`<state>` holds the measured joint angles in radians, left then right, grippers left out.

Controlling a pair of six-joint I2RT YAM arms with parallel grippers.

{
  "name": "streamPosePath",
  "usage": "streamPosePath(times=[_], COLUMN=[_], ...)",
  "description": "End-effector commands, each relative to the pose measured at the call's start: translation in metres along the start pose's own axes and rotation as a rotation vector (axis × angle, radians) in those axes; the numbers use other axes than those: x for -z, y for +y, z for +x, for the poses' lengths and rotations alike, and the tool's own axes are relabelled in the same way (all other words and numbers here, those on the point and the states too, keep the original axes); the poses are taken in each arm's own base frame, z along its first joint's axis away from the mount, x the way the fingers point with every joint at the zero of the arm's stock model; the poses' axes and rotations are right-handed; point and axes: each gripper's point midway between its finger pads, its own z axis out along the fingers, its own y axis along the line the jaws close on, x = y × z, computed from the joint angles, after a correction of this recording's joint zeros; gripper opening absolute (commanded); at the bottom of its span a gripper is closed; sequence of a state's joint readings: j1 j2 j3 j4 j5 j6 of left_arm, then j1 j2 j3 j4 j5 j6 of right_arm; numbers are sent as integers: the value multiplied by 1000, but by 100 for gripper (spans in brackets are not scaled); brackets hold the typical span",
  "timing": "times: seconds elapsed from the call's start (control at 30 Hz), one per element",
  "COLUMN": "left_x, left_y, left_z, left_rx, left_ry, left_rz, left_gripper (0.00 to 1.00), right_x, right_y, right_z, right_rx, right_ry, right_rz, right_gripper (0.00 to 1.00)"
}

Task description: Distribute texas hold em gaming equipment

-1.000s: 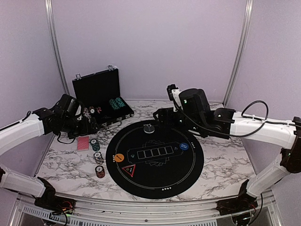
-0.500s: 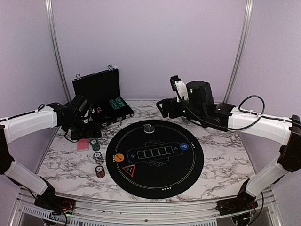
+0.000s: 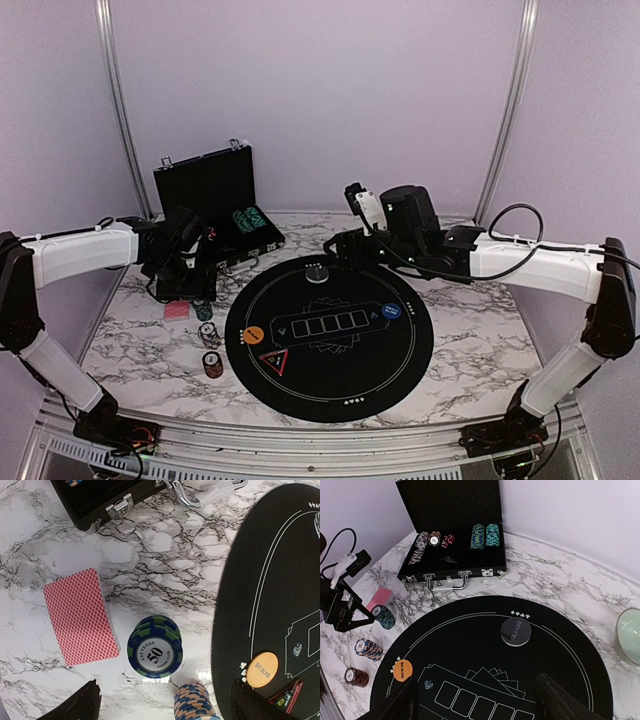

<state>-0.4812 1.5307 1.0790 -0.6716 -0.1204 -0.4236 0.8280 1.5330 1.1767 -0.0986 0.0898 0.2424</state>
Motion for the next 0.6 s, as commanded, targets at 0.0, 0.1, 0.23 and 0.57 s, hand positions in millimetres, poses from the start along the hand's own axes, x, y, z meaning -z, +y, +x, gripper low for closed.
streamPosePath(times=[0.0,0.1,0.23,0.57], left_x=[-2,-8,-12,-23], left_y=[0,1,1,4], left_z=[-4,-5,-5,0], left_rx=[-30,-38,-38,-54], left_ry=[28,46,58,113], left_rz=[3,-6,-5,-16], left_gripper=[90,85,81,72], right_x=[-4,-3,0,-5], right_y=[5,1,-3,-9], right_z=[-4,0,4,12], right_rx=[-1,5,11,4], right_ry=[35,49,57,57], right_rz=[-12,8,30,51], right_gripper=[76,76,76,76])
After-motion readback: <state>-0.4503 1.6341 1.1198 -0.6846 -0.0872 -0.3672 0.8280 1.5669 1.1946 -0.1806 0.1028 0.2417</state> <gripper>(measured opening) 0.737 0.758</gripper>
